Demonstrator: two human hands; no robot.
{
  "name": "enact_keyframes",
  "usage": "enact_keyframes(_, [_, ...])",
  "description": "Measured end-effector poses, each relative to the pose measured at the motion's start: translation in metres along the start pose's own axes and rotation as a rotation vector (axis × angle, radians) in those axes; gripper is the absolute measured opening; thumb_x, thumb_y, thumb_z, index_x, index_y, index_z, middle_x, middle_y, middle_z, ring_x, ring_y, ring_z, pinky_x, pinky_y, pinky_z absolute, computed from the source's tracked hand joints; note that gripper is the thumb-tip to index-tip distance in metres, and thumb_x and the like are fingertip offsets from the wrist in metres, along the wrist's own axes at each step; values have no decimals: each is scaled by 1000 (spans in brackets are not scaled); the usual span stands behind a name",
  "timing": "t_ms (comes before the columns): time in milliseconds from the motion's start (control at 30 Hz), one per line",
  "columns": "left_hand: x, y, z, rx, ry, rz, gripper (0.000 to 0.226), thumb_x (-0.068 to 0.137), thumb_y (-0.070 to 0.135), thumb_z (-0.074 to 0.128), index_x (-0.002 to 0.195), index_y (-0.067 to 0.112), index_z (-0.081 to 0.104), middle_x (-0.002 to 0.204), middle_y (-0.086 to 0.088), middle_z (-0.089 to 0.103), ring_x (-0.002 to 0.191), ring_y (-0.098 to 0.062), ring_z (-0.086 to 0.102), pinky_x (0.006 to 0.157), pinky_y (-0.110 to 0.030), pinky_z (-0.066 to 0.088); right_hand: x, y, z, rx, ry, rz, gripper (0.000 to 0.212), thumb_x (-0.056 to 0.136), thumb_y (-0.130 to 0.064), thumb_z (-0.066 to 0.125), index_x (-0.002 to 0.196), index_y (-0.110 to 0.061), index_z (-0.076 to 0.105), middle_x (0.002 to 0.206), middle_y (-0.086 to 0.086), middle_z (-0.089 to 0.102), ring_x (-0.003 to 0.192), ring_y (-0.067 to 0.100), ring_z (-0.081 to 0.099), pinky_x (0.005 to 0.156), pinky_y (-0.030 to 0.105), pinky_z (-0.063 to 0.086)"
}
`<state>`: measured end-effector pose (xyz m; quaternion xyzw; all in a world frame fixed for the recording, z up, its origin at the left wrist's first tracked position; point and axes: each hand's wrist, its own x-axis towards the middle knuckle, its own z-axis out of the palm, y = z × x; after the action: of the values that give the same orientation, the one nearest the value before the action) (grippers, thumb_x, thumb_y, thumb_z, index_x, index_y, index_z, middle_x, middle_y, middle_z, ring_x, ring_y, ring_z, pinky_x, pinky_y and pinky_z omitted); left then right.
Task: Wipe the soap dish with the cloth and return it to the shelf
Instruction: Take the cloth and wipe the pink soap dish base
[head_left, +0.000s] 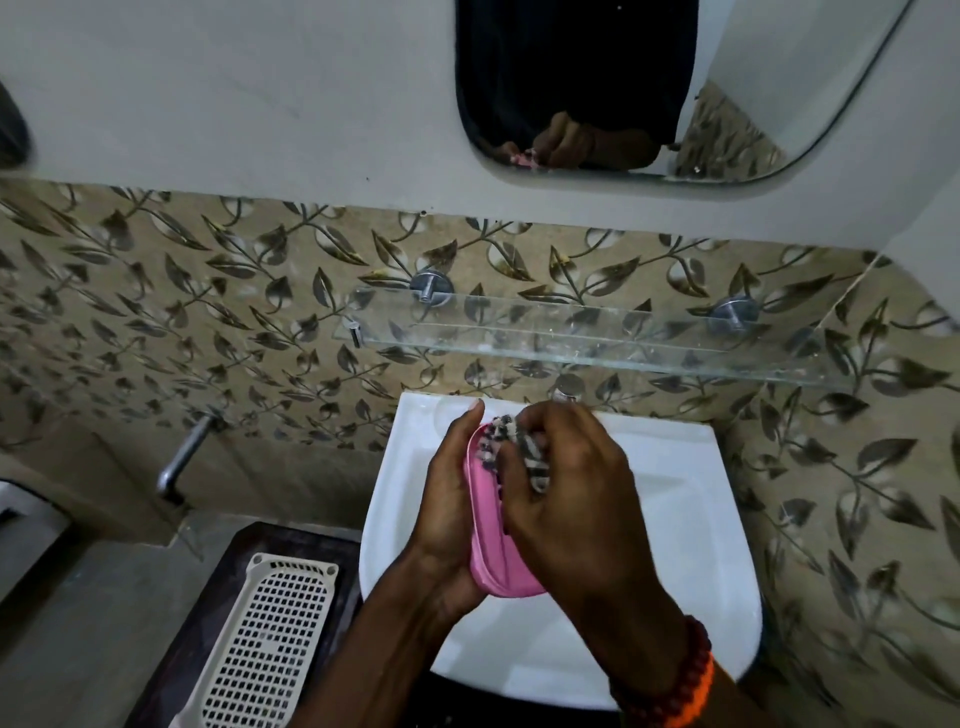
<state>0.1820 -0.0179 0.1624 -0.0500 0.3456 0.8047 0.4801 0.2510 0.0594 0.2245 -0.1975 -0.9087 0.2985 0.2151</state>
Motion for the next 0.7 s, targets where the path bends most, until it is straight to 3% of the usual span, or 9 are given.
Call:
enact_keyframes(100, [2,5,-1,-11,15,-15,85,92,73,53,128,-2,71,107,-17,74,95,-28,74,86,-36,61,-14,-1,3,17,-106,-34,15,94,-28,64,105,-18,66,104,2,64,95,24,64,81,41,54])
enact_keyframes(167, [2,6,-5,-25,23,-38,97,88,82,48,135,-1,67,109,-20,74,97,-31,74,88,-39,62,-19,2,1,15,-153,-41,13,92,-32,66,100,-21,65,101,-2,64,92,21,63,78,40,55])
enact_keyframes(233, [4,2,-10,-44,17,-45,88,91,77,49,124,-1,74,107,-21,76,97,-32,75,88,-40,62,-15,1,-3,-26,-136,-39,13,92,-33,68,99,-24,63,101,-4,63,92,21,63,76,39,55])
enact_keyframes(367, [3,-4,-10,-63,-18,-37,51,96,49,57,96,4,80,93,-16,79,89,-28,77,79,-35,63,1,-8,-2,-154,-50,18,20,98,-41,60,106,-23,58,110,-4,62,100,23,65,81,38,54])
enact_keyframes(433, [2,-2,-9,-58,-30,-42,48,95,48,60,100,4,78,95,-15,77,92,-28,75,86,-35,60,1,-12,2,-221,-92,65,22,102,-43,50,111,-24,55,117,-5,60,106,23,64,84,35,52])
enact_keyframes(500, [2,1,-12,-52,-47,-67,60,95,53,60,121,1,71,103,-18,75,98,-30,72,96,-39,54,-6,-12,2,-208,-193,102,20,101,-42,50,113,-28,54,121,-7,58,112,20,62,89,31,47])
enact_keyframes(567, [4,4,-16,-28,-72,-96,76,95,62,53,135,-1,66,99,-21,76,92,-31,74,91,-39,57,-17,-7,-3,-188,-360,71,18,97,-41,55,111,-30,53,121,-7,57,114,19,57,90,30,44])
enact_keyframes(633, [6,11,-19,5,-95,-97,77,95,64,49,133,0,68,94,-21,75,86,-30,73,85,-38,58,-22,-4,-9,-211,-464,-20,16,95,-39,57,106,-31,50,118,-8,56,111,21,58,87,33,45])
enact_keyframes(700, [6,13,-15,17,-136,-89,72,94,59,52,129,-2,69,96,-19,76,90,-29,74,86,-36,59,-17,-7,-10,-273,-385,-113,14,94,-35,61,105,-31,54,115,-8,59,101,24,64,77,34,50])
